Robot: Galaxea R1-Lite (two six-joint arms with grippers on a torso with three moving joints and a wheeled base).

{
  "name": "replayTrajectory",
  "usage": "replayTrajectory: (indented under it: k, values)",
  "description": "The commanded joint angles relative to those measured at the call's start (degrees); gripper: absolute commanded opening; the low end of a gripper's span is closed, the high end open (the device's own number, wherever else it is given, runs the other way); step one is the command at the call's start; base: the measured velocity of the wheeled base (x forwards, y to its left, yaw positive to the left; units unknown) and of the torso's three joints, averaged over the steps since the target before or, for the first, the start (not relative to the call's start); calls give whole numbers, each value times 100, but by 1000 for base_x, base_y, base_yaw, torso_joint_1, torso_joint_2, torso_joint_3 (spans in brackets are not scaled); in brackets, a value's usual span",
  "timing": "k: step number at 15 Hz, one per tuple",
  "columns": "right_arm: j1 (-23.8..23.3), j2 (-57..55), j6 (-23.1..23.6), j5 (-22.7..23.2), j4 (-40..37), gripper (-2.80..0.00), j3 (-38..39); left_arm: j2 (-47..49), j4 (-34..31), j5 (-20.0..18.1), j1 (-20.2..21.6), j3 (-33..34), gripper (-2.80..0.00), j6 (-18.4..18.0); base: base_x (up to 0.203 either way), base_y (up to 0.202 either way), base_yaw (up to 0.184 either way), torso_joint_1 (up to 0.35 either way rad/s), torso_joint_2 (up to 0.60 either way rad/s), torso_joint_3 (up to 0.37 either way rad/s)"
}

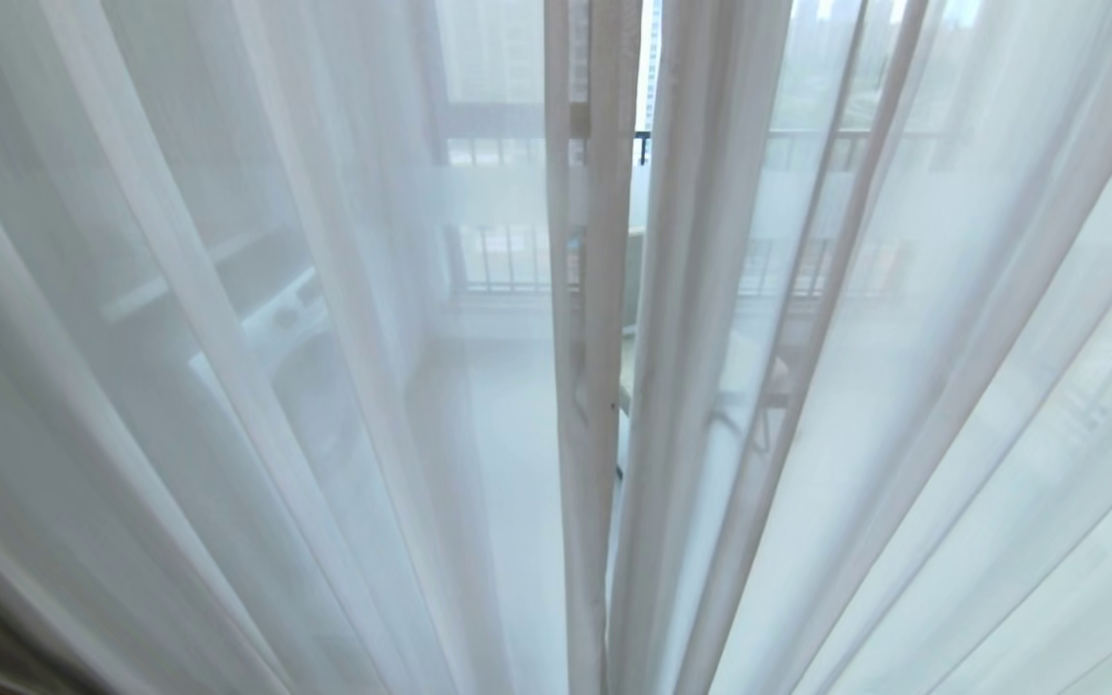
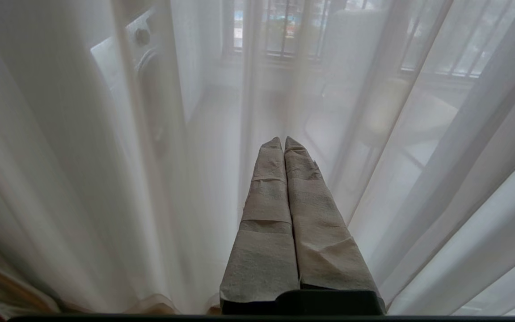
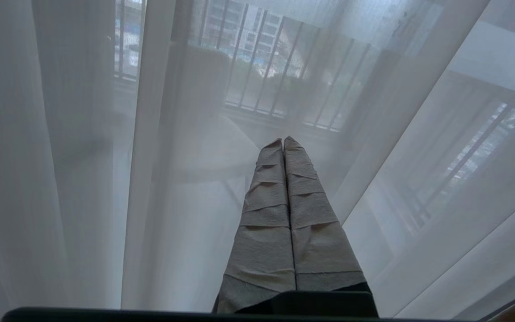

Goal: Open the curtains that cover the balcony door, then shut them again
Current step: Pull the outer curtains open on both sides

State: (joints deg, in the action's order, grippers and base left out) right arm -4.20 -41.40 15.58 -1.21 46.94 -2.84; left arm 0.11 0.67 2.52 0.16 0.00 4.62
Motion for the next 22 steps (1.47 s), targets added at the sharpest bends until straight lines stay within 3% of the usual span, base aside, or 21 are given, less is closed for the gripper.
replayTrajectory:
  k: [1,7,12,19,22]
  values:
    - [113,458,-22,-4,-278,-280,243,-2,3,3,2,0,-280,4,0,0,0,0,0,0]
    - [501,1708,-308,-19,-2311,-280,284,-2,3,3,2,0,-280,4,0,0,0,0,0,0]
    - [543,2890,-397,-1,-4153,-280,284,-2,3,3,2,0,-280,4,0,0,0,0,0,0]
    - [504,3195,-568,53,-4346,-280,284,-2,3,3,2,0,-280,4,0,0,0,0,0,0]
    - [463,3916,-566,424,-4621,-280,282,-2,3,3,2,0,-280,4,0,0,0,0,0,0]
